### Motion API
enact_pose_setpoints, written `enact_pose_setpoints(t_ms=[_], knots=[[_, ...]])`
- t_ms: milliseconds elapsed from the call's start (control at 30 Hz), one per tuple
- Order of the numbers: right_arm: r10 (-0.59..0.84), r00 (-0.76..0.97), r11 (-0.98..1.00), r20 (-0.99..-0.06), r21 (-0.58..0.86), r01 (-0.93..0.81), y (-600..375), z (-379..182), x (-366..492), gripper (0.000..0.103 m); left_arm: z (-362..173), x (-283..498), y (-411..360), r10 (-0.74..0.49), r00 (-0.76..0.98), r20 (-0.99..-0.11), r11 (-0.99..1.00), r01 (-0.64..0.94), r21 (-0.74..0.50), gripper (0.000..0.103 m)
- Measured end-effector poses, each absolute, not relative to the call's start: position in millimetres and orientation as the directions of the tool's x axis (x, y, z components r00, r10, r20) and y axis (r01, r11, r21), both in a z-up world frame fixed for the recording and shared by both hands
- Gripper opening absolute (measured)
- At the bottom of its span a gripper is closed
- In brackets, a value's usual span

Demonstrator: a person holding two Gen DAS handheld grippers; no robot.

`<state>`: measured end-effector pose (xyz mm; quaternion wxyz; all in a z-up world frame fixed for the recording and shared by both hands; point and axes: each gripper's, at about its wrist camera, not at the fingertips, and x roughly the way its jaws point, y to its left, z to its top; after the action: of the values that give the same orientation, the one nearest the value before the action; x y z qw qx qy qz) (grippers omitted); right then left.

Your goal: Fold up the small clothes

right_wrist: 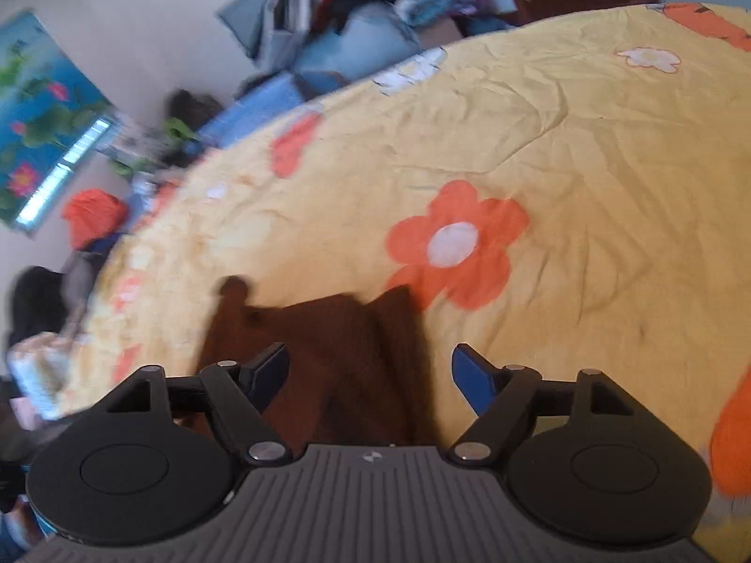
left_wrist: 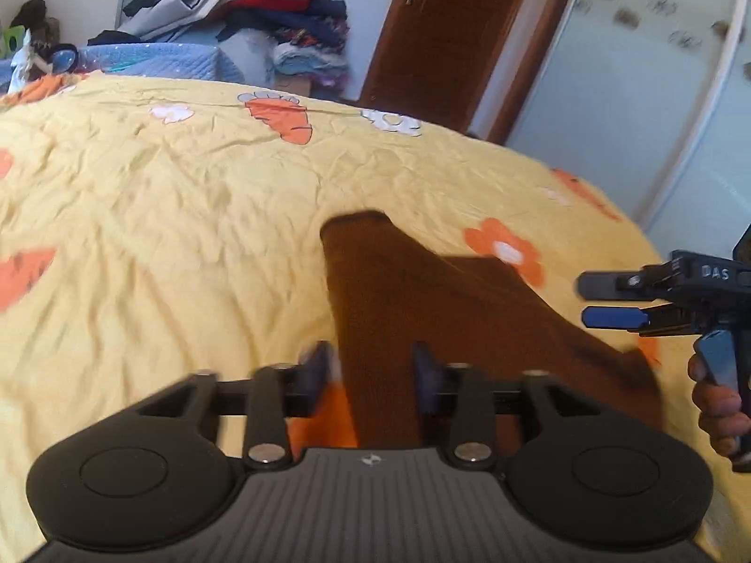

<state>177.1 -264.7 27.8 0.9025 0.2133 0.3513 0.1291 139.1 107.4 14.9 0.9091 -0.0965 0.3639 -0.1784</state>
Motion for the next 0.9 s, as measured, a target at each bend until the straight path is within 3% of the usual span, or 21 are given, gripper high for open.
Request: enact_pose_setpoints(t_ms=[33, 100, 233, 267, 333, 367, 400, 533, 633, 767, 833, 867, 900], knots=[[0.398, 0.733, 0.864, -0.552, 0.495, -0.096, -271.0, 29.3, 157.7, 0.087, 12.9, 119.5, 117.3, -0.414, 0.675, -0.611, 0.907, 0.25, -0.338, 0.074], [0.411, 0.748, 0.847, -0.521, 0.521, -0.102, -281.4, 26.7, 116.4, 0.101, 5.5, 89.9, 131.6, -0.469, 0.644, -0.605, 0.874, 0.237, -0.425, 0.076], [0.431, 0.721, 0.816, -0.542, 0.575, -0.055, -290.3, 5.5, 63.4, 0.1, -14.5, 64.1, 134.8, -0.602, 0.548, -0.581, 0.771, 0.208, -0.602, 0.075], [0.462, 0.697, 0.798, -0.548, 0.6, -0.058, -286.1, -1.4, 57.9, 0.096, -14.9, 63.2, 129.0, -0.611, 0.54, -0.579, 0.765, 0.217, -0.606, 0.072], [0.509, 0.66, 0.781, -0.553, 0.619, -0.083, -269.8, -12.1, 51.7, 0.084, -15.7, 67.1, 117.5, -0.614, 0.512, -0.601, 0.767, 0.207, -0.607, 0.038], [0.523, 0.647, 0.78, -0.555, 0.618, -0.1, -260.0, -16.8, 52.3, 0.062, -17.6, 70.9, 113.9, -0.611, 0.497, -0.615, 0.77, 0.196, -0.607, 0.029], [0.529, 0.626, 0.788, -0.573, 0.605, -0.114, -251.9, -20.7, 54.6, 0.045, -14.9, 70.1, 113.8, -0.603, 0.502, -0.62, 0.775, 0.185, -0.604, 0.025], [0.511, 0.636, 0.819, -0.578, 0.552, -0.156, -247.7, -7.7, 40.1, 0.037, 0.4, 52.0, 119.4, -0.619, 0.498, -0.608, 0.772, 0.238, -0.59, 0.023], [0.503, 0.631, 0.836, -0.591, 0.519, -0.18, -248.1, -7.6, 24.7, 0.038, -6.8, 38.2, 111.8, -0.54, 0.514, -0.666, 0.84, 0.27, -0.471, 0.029], [0.48, 0.638, 0.842, -0.602, 0.52, -0.143, -250.0, -8.7, 20.2, 0.062, 20.2, 4.8, 104.9, -0.452, 0.636, -0.625, 0.892, 0.328, -0.312, 0.039], [0.434, 0.705, 0.852, -0.561, 0.51, -0.118, -258.9, 9.3, 13.5, 0.063, 39.9, -14.0, 98.1, -0.423, 0.729, -0.539, 0.904, 0.384, -0.19, 0.051], [0.415, 0.745, 0.855, -0.521, 0.503, -0.125, -262.9, 20.5, 10.8, 0.063, 47.6, -21.0, 90.5, -0.417, 0.762, -0.495, 0.902, 0.414, -0.122, 0.067], [0.406, 0.767, 0.857, -0.497, 0.499, -0.13, -265.2, 29.4, 12.5, 0.066, 50.4, -23.1, 82.8, -0.418, 0.776, -0.473, 0.896, 0.438, -0.073, 0.074]])
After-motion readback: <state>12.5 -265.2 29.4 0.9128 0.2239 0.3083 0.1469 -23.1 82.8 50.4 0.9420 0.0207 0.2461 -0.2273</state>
